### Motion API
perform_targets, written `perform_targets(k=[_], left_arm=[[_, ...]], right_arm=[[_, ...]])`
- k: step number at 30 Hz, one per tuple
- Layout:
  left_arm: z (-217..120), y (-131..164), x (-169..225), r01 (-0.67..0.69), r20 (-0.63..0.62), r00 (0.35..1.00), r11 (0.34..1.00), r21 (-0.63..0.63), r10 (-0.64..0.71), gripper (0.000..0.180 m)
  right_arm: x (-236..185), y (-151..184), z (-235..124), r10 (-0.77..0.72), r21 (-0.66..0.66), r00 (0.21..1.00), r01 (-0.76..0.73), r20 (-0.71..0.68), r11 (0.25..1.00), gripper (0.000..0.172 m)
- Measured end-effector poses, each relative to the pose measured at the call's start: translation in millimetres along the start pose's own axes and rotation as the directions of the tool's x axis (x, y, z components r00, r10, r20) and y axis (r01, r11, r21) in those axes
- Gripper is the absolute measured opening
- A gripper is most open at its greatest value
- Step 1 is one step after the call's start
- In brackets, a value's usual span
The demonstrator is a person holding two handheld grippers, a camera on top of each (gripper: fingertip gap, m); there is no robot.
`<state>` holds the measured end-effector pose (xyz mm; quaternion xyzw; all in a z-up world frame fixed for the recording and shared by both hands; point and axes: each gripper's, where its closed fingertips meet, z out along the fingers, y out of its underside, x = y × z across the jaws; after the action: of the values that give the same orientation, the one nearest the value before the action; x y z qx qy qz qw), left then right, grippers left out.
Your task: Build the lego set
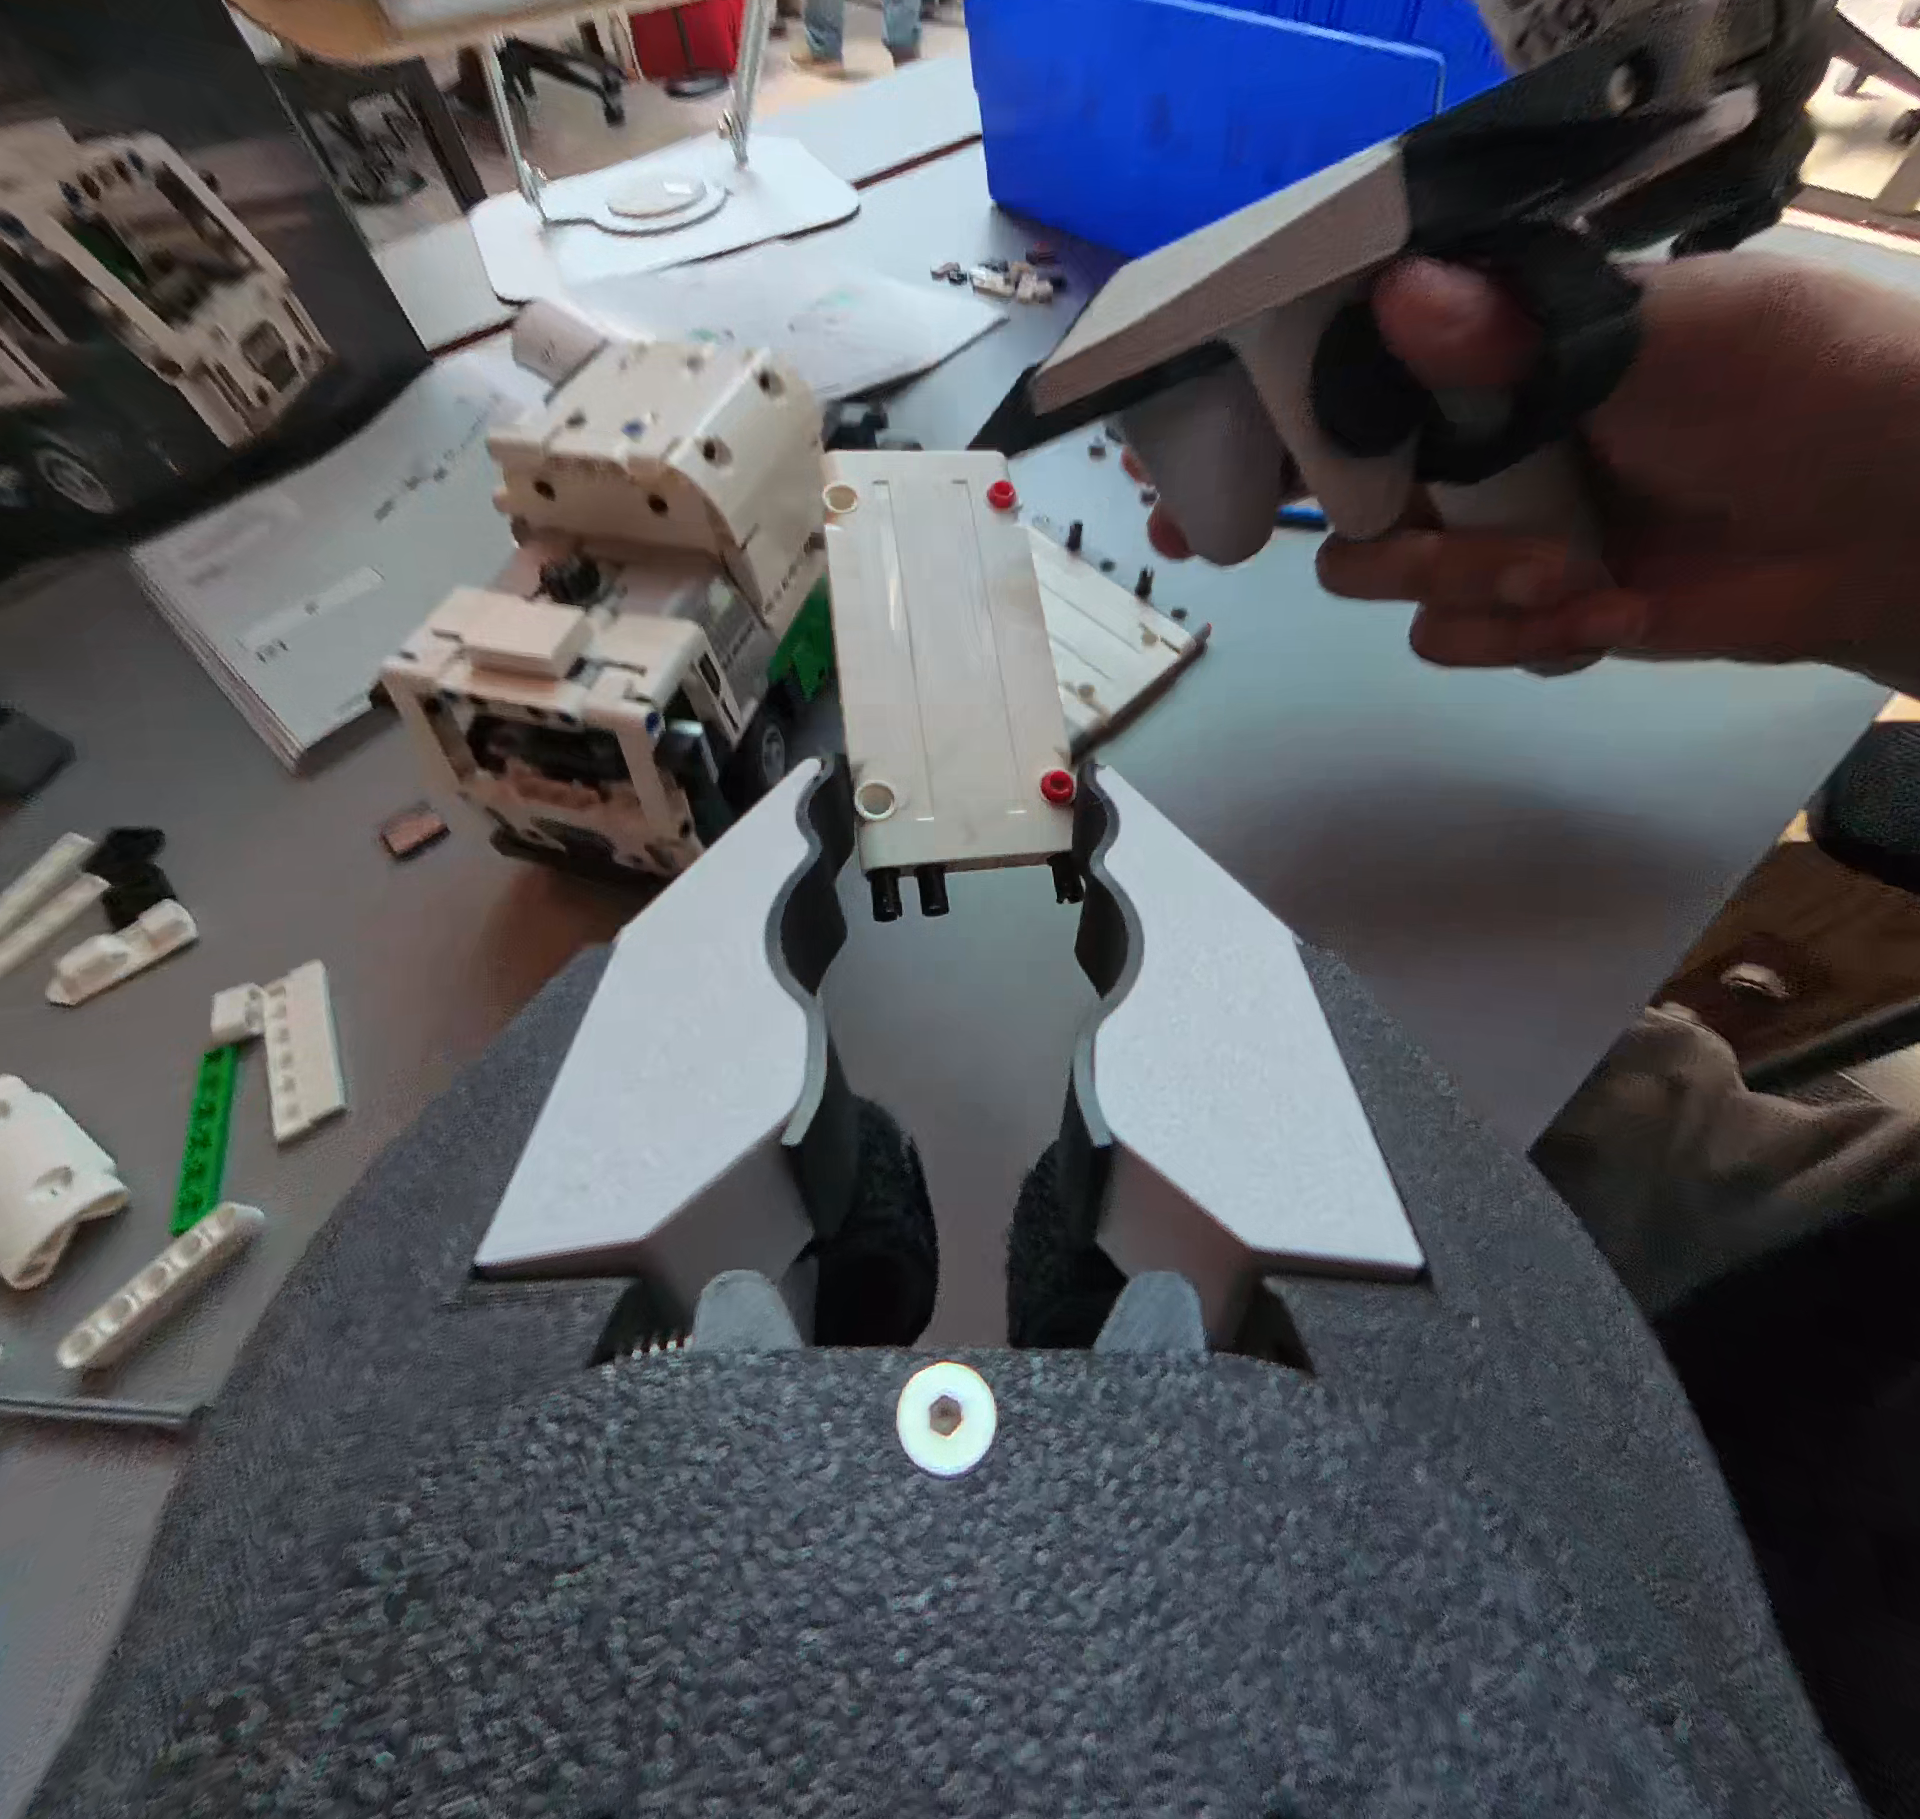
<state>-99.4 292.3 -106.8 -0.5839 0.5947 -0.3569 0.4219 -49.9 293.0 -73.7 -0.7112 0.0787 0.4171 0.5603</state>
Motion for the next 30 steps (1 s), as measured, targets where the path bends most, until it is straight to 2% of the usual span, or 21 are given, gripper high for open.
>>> perform_targets(k=[2,4,6,8,10,14,17,19,22,25,28,30], left_arm=[[-3.8,20.8,1.0,0.059,-0.056,0.996,0.996,-0.074,-0.063,0.041],[-4.2,40.1,4.4,0.097,-0.109,0.987,0.983,-0.158,-0.115,0.041],[-1.7,56.1,8.1,0.105,-0.142,0.980,0.967,-0.233,-0.141,0.041],[1.9,69.4,11.5,0.087,-0.162,0.977,0.950,-0.301,-0.141,0.041],[5.3,76.7,15.1,0.052,-0.183,0.976,0.940,-0.336,-0.119,0.041],[11.2,84.0,20.0,0.006,-0.213,0.973,0.930,-0.368,-0.090,0.041],[15.2,83.3,18.9,-0.002,-0.209,0.975,0.931,-0.364,-0.080,0.041],[17.9,82.4,18.4,-0.009,-0.205,0.976,0.932,-0.363,-0.070,0.041],[22.4,80.6,17.7,-0.006,-0.188,0.980,0.935,-0.356,-0.065,0.042],[19.7,76.1,19.4,0.041,-0.193,0.974,0.934,-0.356,-0.116,0.059],[3.8,47.4,8.1,0.084,-0.208,0.966,0.948,-0.307,-0.153,0.066],[-9.8,16.8,-31.9,0.115,-0.156,0.975,0.959,-0.260,-0.160,0.068]], right_arm=[[-0.6,10.8,-8.8,-0.142,-0.080,0.985,0.135,-0.094,0.988,0.041],[7.6,8.4,-23.7,-0.336,-0.147,0.915,0.308,-0.226,0.940,0.043],[26.3,-11.2,-49.7,-0.507,-0.197,0.758,0.469,-0.409,0.861,0.042],[48.1,-29.0,-79.2,-0.579,-0.243,0.586,0.552,-0.567,0.797,0.034],[68.7,-28.0,-98.0,-0.578,-0.297,0.516,0.527,-0.632,0.796,0.032],[91.1,-13.4,-111.0,-0.499,-0.276,0.554,0.439,-0.667,0.855,0.035],[95.0,-14.8,-116.0,-0.503,-0.252,0.517,0.479,-0.693,0.841,0.033],[90.3,-24.0,-123.1,-0.478,-0.189,0.485,0.530,-0.732,0.827,0.031],[79.2,-29.5,-127.8,-0.432,-0.103,0.489,0.565,-0.758,0.819,0.028],[70.1,-28.7,-126.3,-0.455,-0.089,0.486,0.604,-0.746,0.792,0.027],[67.2,-29.0,-122.9,-0.464,-0.072,0.508,0.614,-0.726,0.786,0.026],[69.3,-26.7,-120.2,-0.460,-0.067,0.536,0.597,-0.708,0.799,0.026]])
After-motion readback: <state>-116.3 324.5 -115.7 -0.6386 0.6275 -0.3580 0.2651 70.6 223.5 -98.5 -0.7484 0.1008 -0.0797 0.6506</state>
